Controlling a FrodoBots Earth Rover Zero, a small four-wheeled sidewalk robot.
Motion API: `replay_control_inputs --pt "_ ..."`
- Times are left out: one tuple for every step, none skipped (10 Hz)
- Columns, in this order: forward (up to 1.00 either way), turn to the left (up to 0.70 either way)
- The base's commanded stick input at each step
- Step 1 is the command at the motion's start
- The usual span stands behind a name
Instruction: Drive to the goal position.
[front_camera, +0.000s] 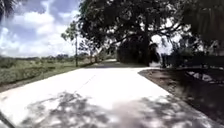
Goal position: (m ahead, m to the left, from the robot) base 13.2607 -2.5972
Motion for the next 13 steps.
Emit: replay_control_inputs --pt "0.83 0.00" --pt "0.83 0.00" --pt "0.83 0.00" --pt "0.83 0.00" --pt "0.83 0.00" --pt "0.83 0.00" --pt "0.83 0.00" --pt "0.83 0.00" --pt "0.83 0.00" --pt "0.83 0.00" --pt "0.83 0.00" --pt "0.83 0.00" --pt "0.83 0.00"
